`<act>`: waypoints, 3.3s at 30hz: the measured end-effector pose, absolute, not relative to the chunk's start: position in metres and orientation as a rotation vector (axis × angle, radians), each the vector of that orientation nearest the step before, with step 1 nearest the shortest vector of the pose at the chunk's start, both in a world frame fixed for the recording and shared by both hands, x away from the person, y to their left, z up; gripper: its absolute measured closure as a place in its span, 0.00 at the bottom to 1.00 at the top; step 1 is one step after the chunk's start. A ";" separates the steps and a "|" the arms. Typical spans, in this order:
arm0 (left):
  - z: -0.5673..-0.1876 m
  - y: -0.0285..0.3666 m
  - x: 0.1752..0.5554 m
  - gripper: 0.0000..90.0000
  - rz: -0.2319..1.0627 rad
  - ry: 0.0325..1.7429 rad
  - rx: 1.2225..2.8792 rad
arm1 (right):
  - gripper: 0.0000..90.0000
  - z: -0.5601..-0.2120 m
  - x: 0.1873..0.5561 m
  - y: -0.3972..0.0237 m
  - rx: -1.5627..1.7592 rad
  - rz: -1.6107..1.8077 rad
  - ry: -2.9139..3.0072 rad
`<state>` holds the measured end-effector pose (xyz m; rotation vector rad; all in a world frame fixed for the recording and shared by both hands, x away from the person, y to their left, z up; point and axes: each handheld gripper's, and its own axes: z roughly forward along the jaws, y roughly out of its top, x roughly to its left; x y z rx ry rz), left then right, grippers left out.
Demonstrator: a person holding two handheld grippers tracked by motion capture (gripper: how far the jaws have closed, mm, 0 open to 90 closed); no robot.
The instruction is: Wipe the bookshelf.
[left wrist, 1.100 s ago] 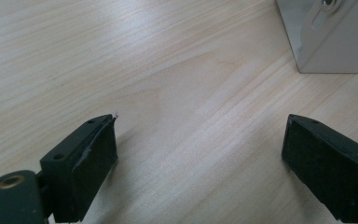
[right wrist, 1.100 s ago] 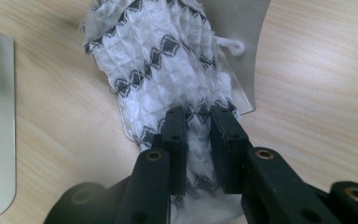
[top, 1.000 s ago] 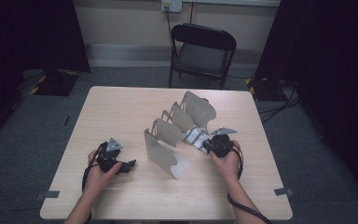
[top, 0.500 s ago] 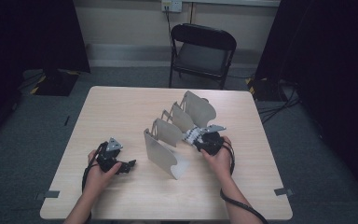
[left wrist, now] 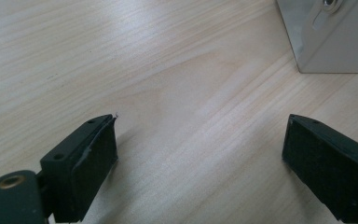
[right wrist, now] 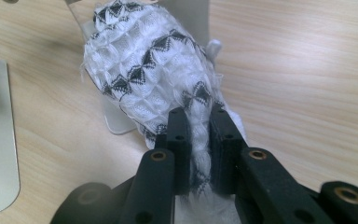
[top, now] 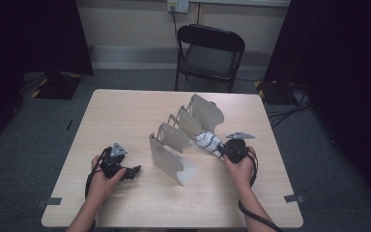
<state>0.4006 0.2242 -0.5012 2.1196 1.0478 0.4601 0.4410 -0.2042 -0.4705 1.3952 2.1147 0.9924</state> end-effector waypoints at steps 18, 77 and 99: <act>-0.501 0.224 0.402 0.11 0.456 1.050 2.122 | 0.67 -0.445 0.457 -0.172 1.255 1.116 2.140; -0.501 0.224 0.402 0.10 0.458 1.050 2.120 | 0.72 -0.488 0.461 -0.161 1.192 0.959 2.244; -0.501 0.224 0.402 0.10 0.460 1.049 2.123 | 0.84 -0.491 0.462 -0.172 1.178 0.957 2.247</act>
